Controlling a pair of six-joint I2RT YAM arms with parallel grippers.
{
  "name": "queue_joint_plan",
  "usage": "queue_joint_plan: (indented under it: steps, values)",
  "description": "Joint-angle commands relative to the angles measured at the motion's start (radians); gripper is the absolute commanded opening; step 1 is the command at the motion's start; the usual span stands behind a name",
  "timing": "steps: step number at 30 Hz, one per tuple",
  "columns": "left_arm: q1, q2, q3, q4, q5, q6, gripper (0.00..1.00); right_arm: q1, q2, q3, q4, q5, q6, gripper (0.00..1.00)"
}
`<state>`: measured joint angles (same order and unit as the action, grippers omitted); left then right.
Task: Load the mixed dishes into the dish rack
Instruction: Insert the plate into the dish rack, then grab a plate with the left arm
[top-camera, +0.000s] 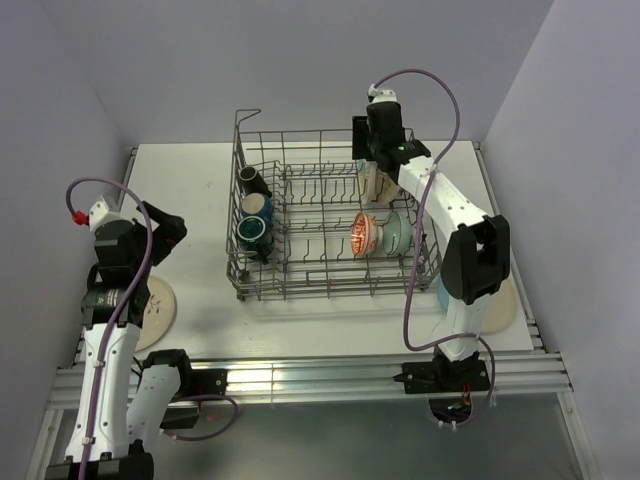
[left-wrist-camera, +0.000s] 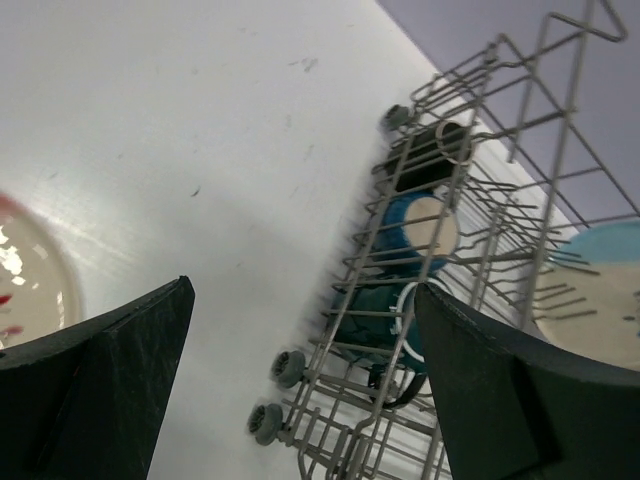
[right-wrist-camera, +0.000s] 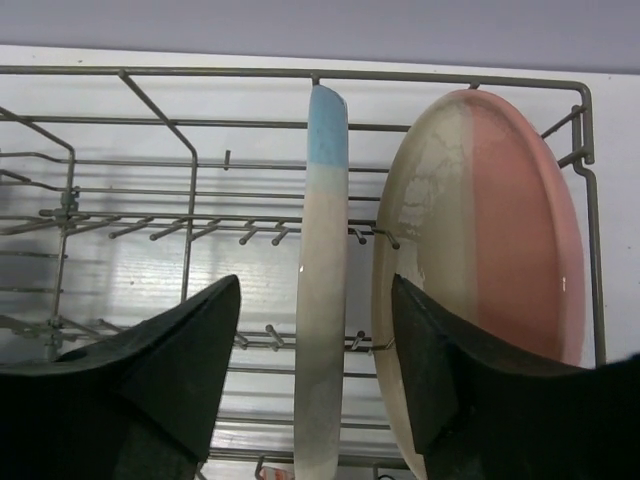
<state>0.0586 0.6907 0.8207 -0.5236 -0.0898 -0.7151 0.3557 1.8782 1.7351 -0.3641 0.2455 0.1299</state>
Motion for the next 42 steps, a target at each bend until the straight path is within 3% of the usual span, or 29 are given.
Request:
queue_joint_plan:
  steps: [1, 6, 10, 13, 17, 21, 24, 33, 34, 38, 42]
  values:
    - [0.006, 0.018, 0.000, -0.097, -0.112, -0.087, 0.97, 0.006, -0.123, -0.012, 0.063, -0.012, -0.025, 0.70]
    - [0.024, 0.108, 0.017, -0.229, -0.208, -0.184, 0.80, 0.006, -0.206, -0.026, 0.073, -0.118, -0.179, 0.84]
    - [0.052, 0.237, 0.031, -0.323, -0.211, -0.245, 0.75, 0.005, -0.313, -0.087, 0.054, -0.381, -0.414, 1.00]
    - [0.078, 0.320, 0.032, -0.334, -0.191, -0.262, 0.76, -0.001, -0.367, -0.132, -0.030, -0.630, -0.570, 1.00]
    - [0.106, 0.459, 0.014, -0.340, -0.160, -0.273, 0.75, -0.001, -0.398, -0.164, -0.095, -0.771, -0.618, 1.00]
    - [0.113, 0.585, 0.014, -0.307, -0.160, -0.245, 0.72, -0.001, -0.416, -0.215, -0.096, -0.837, -0.601, 0.99]
    - [0.119, 0.638, 0.021, -0.277, -0.151, -0.213, 0.59, -0.001, -0.427, -0.241, -0.095, -0.871, -0.581, 0.99]
    - [0.152, 0.845, 0.028, -0.173, -0.160, -0.139, 0.54, -0.006, -0.442, -0.255, -0.107, -0.893, -0.567, 0.98]
    - [0.153, 0.877, 0.032, -0.164, -0.157, -0.132, 0.51, -0.007, -0.445, -0.255, -0.110, -0.894, -0.567, 0.98]
    - [0.158, 0.929, 0.058, -0.125, -0.128, -0.101, 0.22, -0.011, -0.450, -0.259, -0.119, -0.900, -0.564, 0.98]
    - [0.158, 0.925, 0.092, -0.070, -0.068, -0.077, 0.08, -0.015, -0.456, -0.269, -0.131, -0.916, -0.555, 0.98]
